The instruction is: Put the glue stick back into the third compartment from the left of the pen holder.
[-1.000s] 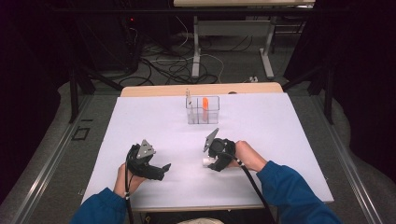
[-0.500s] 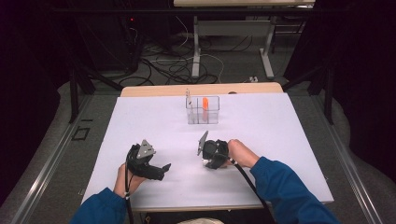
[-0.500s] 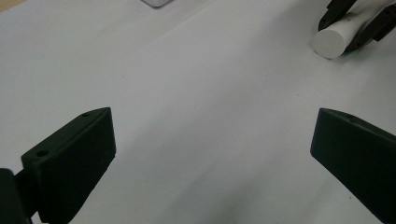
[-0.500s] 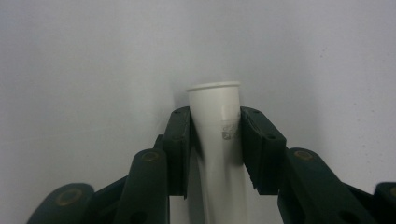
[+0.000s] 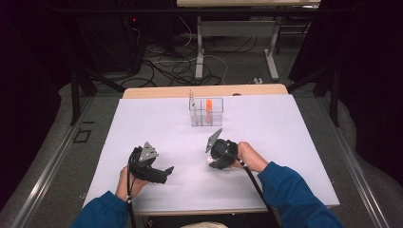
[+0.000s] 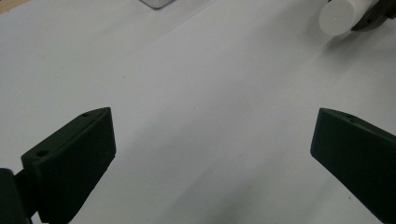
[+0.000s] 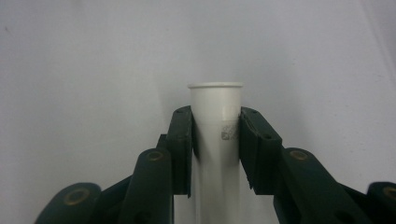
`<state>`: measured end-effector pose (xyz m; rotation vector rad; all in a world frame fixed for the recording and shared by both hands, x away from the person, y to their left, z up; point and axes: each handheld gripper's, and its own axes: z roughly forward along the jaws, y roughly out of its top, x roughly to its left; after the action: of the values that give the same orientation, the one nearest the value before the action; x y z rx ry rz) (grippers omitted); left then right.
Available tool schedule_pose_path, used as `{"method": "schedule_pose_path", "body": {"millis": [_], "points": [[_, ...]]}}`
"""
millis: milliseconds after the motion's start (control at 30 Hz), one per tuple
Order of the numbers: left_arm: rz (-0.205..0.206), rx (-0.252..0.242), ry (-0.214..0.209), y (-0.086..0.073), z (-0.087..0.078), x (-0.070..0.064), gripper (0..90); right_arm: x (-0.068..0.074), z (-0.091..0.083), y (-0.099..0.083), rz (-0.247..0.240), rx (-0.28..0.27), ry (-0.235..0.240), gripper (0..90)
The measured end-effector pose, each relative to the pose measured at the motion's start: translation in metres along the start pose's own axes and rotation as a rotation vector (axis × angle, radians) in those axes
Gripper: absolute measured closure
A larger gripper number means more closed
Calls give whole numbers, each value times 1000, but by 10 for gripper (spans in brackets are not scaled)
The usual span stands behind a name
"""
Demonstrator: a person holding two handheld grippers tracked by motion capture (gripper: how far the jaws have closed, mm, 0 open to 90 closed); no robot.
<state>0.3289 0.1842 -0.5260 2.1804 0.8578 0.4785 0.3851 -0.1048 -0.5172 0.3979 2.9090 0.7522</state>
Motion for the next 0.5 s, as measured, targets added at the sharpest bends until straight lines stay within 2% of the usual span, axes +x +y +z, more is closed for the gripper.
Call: {"method": "schedule_pose_path", "body": {"millis": [133,200,267,300,333,367,500], "points": [[-6,-15,7,0,1,-1,0,-3,-13,-7,43,-81,-26,674],[-4,-4,-1,0,0,-1,0,-3,-18,-11,75,-119,-52,674],[-7,-19,9,0,2,-1,0,-4,-24,-14,100,-157,-72,674],[-6,-18,11,0,2,-1,0,-4,-28,-16,125,-168,-85,674],[-8,-18,10,0,1,-1,0,-6,-30,-18,129,-187,-94,674],[-3,-2,-2,0,0,-1,0,-6,-32,-19,157,-201,-107,674],[-5,-18,12,0,1,-1,0,-9,-38,-26,210,-251,-144,674]]}}
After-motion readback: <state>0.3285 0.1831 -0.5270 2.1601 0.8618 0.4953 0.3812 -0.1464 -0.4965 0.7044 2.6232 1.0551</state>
